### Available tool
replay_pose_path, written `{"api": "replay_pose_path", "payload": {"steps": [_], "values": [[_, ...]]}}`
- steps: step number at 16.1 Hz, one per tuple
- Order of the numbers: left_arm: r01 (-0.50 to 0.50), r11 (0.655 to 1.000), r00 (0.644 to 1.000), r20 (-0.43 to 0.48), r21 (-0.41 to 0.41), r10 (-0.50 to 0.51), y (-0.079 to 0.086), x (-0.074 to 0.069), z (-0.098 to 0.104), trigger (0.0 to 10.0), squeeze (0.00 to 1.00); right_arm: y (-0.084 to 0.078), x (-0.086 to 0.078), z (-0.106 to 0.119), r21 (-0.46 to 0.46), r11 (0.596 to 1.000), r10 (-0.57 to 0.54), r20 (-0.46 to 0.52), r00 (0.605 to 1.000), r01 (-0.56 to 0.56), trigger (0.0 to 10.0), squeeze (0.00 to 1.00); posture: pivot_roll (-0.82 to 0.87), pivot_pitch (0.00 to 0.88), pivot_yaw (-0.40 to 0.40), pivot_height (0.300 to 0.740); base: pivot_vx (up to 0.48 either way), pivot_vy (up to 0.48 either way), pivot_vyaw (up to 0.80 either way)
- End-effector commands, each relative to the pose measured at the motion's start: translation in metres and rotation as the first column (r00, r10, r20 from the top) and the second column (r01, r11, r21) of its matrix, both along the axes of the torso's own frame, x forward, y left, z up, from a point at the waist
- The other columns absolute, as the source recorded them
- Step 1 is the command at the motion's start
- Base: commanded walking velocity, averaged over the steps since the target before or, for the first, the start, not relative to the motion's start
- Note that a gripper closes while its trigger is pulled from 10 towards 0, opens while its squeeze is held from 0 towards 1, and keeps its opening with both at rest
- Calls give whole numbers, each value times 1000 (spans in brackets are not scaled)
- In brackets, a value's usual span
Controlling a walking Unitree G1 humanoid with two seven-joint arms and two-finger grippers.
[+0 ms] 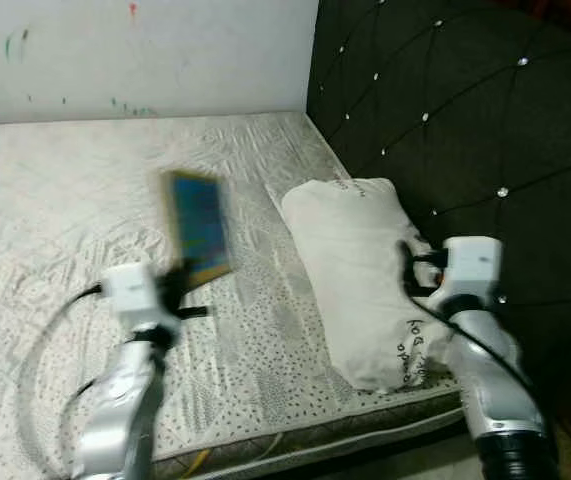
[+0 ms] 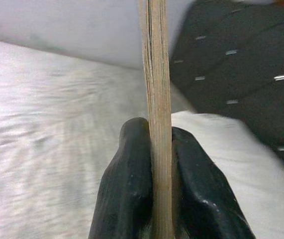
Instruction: Clean up the room
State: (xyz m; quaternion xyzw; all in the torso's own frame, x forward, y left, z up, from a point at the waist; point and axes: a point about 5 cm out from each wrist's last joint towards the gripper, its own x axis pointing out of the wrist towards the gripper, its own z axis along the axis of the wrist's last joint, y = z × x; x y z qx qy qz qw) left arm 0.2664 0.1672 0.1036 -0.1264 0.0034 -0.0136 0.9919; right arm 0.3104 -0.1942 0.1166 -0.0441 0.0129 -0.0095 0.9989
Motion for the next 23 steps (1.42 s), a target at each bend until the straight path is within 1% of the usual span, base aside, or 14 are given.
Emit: {"api": "replay_pose_path", "payload": {"steps": [1,2,3,5,6,7,10,11,12,16,17,20,21,23], "values": [[-15,1000,999,50,19,14,-3,3,10,10000,0,-11,-2,0,-14,1000,-28,-1,1000,28,10000,0,-90,0,1,740,0,0,0],[-54,998,997,52,40,52,5,1,10,10000,0,-9,0,0,-14,1000,-22,-2,1000,22,10000,0,-82,0,-6,740,0,0,0],[-62,997,997,52,43,60,7,1,9,10000,0,-9,0,0,-14,1000,-21,-2,1000,21,10000,0,-79,0,-9,740,0,0,0],[-136,988,990,55,69,132,22,-7,9,10000,0,0,10,4,-11,1000,24,9,1000,-24,10000,0,-48,0,-47,740,0,0,0],[-154,985,987,55,74,150,25,-10,8,10000,0,2,12,6,-10,999,36,11,999,-35,10000,0,-37,0,-54,740,0,0,0],[-188,978,982,53,87,184,31,-17,7,10000,0,8,18,8,-5,998,55,17,998,-55,10000,0,-27,0,-58,740,0,0,0],[-208,971,978,47,116,204,39,-27,5,10000,0,15,22,10,-7,997,74,25,997,-74,10000,0,-10,0,-65,740,0,0,0],[-218,967,976,31,129,215,43,-34,1,10000,0,18,23,9,-13,996,87,24,996,-87,10000,0,2,0,-69,740,0,0,0],[-215,968,977,33,128,213,42,-34,3,10000,0,18,21,7,-18,996,91,20,996,-91,10000,0,2,0,-67,740,0,0,0],[-130,988,991,25,80,129,31,-21,3,10000,0,11,13,2,-19,998,66,6,998,-66,10000,0,-29,0,-56,740,0,0,0],[-109,991,994,30,71,107,28,-12,6,10000,0,8,8,3,-36,997,64,8,998,-63,10000,0,-56,23,-54,740,0,0,0],[-107,991,993,58,75,102,29,-3,14,10000,0,1,5,2,-31,998,52,-1,999,-52,10000,0,-54,33,-60,740,0,0,0],[-111,991,992,65,73,107,30,-3,16,10000,0,3,6,1,-19,998,56,-2,998,-56,10000,0,-51,28,-59,740,0,0,0],[-111,991,992,63,73,106,30,-5,14,10000,0,13,8,4,16,996,84,11,996,-84,10000,0,-44,15,-56,740,0,0,0]]}}
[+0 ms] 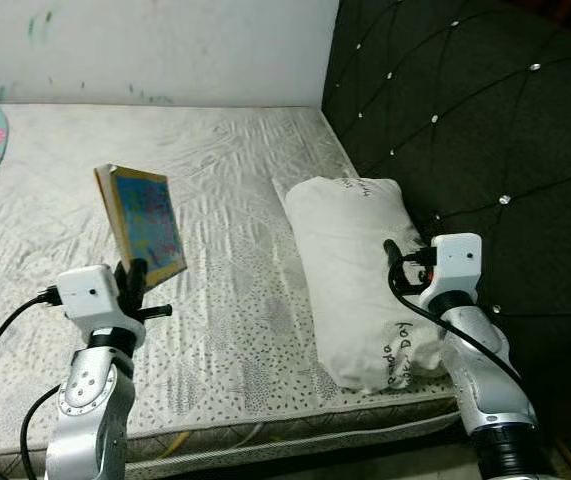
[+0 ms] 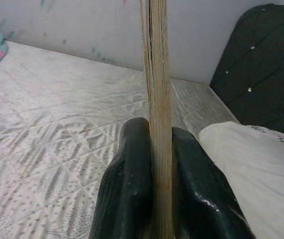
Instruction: Clean up the room
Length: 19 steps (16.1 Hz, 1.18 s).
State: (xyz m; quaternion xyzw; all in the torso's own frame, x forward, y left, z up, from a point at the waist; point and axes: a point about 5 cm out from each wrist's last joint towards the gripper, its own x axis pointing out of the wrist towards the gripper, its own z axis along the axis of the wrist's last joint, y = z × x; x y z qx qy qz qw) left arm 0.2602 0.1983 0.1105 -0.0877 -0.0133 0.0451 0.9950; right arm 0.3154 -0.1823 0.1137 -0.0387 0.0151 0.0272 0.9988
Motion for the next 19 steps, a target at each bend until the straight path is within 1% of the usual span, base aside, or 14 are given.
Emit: {"api": "replay_pose_path", "payload": {"steps": [1,3,5,6,9,11,13,15,17,19], "values": [[14,1000,999,40,1,-14,-2,0,7,10000,0,7,2,8,8,999,37,23,999,-38,10000,0,-46,14,-55,740,0,0,0],[9,1000,999,36,0,-9,-1,-1,7,10000,0,11,2,10,10,998,65,27,998,-65,10000,0,-56,27,-50,740,0,0,0],[-20,1000,1000,22,15,19,-1,-2,4,10000,0,12,0,9,16,995,98,18,995,-98,10000,0,-56,45,-46,740,0,0,0],[-2,1000,1000,21,15,2,-4,-4,5,10000,0,11,-3,7,19,993,114,8,993,-114,10000,0,-49,57,-50,740,0,0,0],[0,1000,1000,16,14,0,-3,-9,4,10000,0,14,-7,4,23,992,128,0,992,-128,10000,0,-38,55,-56,740,0,0,0],[2,1000,1000,11,13,-2,-2,-12,2,10000,0,20,-8,3,32,988,154,-3,988,-154,10000,0,-37,52,-57,740,0,0,0],[5,1000,1000,10,13,-5,-4,-11,2,10000,0,22,-9,4,34,985,170,-3,985,-170,10000,0,-38,53,-55,740,0,0,0],[15,1000,1000,13,12,-16,-6,-8,4,10000,0,21,-9,4,32,985,172,-3,985,-172,10000,0,-45,55,-48,740,0,0,0],[19,1000,1000,12,12,-19,-7,-8,4,10000,0,19,-10,3,29,985,171,-8,985,-171,10000,0,-47,57,-45,720,0,0,0],[9,1000,1000,5,21,-9,-7,-8,3,10000,0,19,-10,3,26,985,172,-11,985,-172,10000,0,-47,64,-46,720,0,0,0]]}}
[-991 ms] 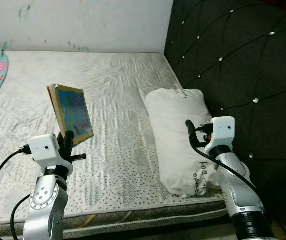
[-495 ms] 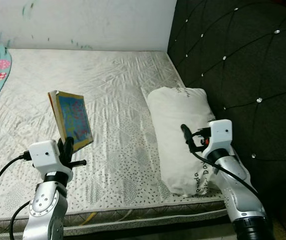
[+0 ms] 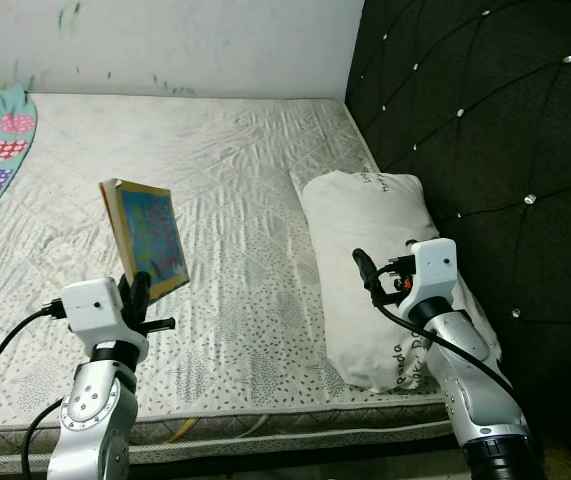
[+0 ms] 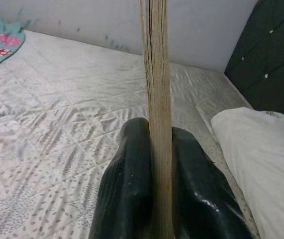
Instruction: Clean up the room
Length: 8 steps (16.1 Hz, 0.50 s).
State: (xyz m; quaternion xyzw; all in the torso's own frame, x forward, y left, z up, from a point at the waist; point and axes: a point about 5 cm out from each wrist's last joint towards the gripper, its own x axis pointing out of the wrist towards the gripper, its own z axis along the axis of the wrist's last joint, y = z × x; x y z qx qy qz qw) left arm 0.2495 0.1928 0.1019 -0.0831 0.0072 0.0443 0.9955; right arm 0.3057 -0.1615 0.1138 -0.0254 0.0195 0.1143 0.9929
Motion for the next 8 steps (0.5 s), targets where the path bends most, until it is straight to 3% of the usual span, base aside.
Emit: {"api": "replay_pose_path", "payload": {"steps": [1,8], "values": [[-13,1000,999,41,24,12,0,2,11,10000,0,-3,0,3,-2,1000,-2,3,1000,2,10000,0,-47,66,-46,720,0,0,0],[-38,999,999,39,31,37,2,1,11,10000,0,-2,1,4,-5,1000,14,5,1000,-14,10000,0,-51,76,-48,705,0,0,0]]}}
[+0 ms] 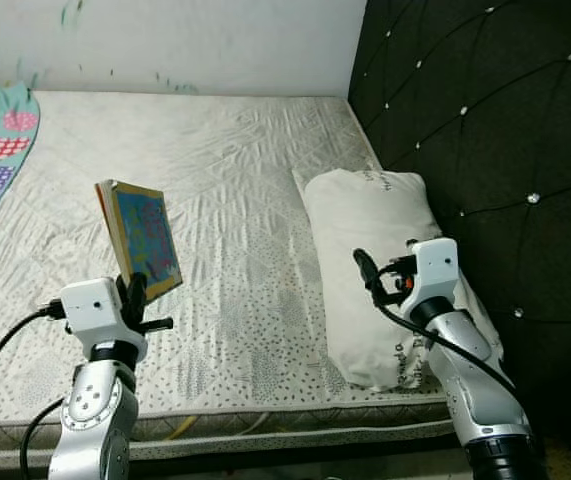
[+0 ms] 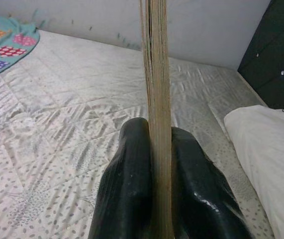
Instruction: Clean up the room
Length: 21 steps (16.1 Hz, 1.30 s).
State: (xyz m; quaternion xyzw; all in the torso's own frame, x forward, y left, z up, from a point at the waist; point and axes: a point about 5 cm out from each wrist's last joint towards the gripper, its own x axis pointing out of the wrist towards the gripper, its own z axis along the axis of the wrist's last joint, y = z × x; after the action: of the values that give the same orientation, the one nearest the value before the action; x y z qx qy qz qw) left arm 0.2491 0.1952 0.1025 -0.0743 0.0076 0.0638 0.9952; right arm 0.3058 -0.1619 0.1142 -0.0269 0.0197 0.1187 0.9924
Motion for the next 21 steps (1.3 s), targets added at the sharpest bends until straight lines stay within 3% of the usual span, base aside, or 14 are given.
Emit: {"api": "replay_pose_path", "payload": {"steps": [1,8,21], "values": [[1,1000,999,43,13,-2,-1,1,11,10000,0,-1,1,4,-2,1000,8,4,1000,-8,10000,0,-50,76,-48,695,0,0,0],[-28,999,999,38,16,27,-1,2,10,10000,0,-1,1,4,-4,1000,17,5,1000,-17,10000,0,-52,78,-47,630,0,0,0],[-15,1000,997,74,-15,16,-2,1,15,10000,0,-1,3,6,-17,999,33,17,999,-32,10000,0,-53,71,-44,630,0,0,0]]}}
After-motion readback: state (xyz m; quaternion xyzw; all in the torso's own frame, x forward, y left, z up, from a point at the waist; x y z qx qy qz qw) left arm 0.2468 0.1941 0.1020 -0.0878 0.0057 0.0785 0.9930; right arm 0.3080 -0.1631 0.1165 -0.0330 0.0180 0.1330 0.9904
